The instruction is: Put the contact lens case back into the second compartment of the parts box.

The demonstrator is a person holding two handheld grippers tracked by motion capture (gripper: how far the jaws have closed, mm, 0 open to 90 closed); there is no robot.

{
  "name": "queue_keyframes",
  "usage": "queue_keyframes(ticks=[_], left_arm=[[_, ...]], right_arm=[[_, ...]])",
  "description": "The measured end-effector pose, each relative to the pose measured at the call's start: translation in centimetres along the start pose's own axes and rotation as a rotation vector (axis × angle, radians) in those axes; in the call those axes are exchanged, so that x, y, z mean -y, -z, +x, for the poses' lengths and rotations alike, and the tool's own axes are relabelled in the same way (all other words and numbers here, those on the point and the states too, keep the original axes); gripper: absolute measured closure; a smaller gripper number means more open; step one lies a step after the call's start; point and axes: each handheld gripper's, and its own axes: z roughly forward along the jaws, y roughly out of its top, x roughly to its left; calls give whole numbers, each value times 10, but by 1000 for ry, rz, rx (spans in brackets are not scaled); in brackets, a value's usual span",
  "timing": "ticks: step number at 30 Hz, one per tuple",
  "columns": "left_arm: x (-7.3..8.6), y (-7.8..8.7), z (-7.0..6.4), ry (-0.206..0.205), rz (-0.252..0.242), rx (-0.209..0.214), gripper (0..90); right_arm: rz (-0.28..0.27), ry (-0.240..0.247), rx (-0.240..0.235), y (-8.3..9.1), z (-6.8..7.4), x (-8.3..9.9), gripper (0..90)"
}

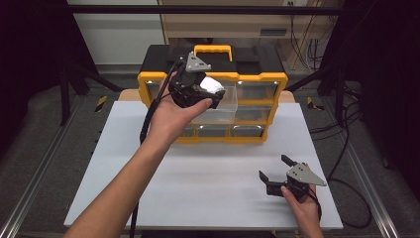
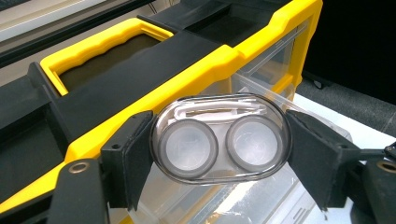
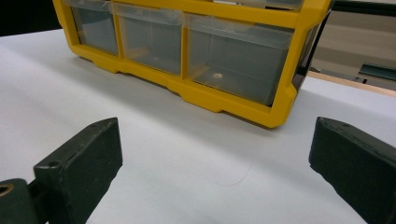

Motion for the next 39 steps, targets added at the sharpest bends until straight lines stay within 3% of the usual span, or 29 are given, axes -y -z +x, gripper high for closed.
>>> queue_keyframes(ticks=[11,39], left_arm=[[0,-2,-2,2,-2,-7,261],[-3,4,-7,22,-139,-9,62]], right_arm=[[1,6,-1,0,0,0,31],[1,5,-3,-1,0,0,30]])
